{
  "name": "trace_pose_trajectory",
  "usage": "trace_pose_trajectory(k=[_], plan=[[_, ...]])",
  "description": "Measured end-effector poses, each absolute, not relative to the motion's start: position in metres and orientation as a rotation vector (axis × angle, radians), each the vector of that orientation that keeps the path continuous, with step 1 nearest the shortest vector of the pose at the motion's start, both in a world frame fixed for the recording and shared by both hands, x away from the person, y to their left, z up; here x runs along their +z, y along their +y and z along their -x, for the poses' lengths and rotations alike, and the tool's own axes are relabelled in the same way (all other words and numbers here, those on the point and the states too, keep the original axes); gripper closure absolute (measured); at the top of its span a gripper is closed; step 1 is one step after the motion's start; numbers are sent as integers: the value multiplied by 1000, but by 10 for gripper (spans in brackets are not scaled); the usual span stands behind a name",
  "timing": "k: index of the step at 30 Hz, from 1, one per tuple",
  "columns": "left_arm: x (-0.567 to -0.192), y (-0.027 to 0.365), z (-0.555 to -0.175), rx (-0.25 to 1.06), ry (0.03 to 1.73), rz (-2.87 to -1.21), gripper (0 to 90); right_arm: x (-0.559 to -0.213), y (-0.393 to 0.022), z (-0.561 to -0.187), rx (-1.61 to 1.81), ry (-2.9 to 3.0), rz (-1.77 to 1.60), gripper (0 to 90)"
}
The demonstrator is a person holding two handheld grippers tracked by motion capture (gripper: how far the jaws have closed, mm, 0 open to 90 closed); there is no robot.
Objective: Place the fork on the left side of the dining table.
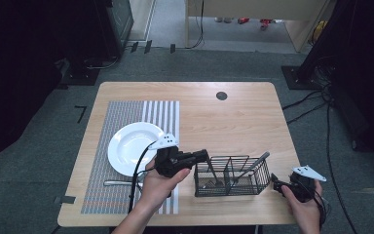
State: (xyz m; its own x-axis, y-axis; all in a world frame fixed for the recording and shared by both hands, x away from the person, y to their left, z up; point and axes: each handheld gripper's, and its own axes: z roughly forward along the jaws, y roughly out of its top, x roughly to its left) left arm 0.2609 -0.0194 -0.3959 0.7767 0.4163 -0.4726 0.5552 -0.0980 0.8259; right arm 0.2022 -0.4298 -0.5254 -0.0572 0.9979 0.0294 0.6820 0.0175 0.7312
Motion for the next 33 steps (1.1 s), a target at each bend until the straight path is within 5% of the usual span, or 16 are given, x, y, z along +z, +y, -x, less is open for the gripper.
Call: trace_pose_trajectory(k=[12, 33], plan=[[-380, -19, -263, -161, 668, -1654, 890, -526, -430, -202, 810, 1793, -1708, 139], [-351, 34, -280, -159, 756, -1468, 890, -526, -430, -202, 810, 1793, -1708, 138]])
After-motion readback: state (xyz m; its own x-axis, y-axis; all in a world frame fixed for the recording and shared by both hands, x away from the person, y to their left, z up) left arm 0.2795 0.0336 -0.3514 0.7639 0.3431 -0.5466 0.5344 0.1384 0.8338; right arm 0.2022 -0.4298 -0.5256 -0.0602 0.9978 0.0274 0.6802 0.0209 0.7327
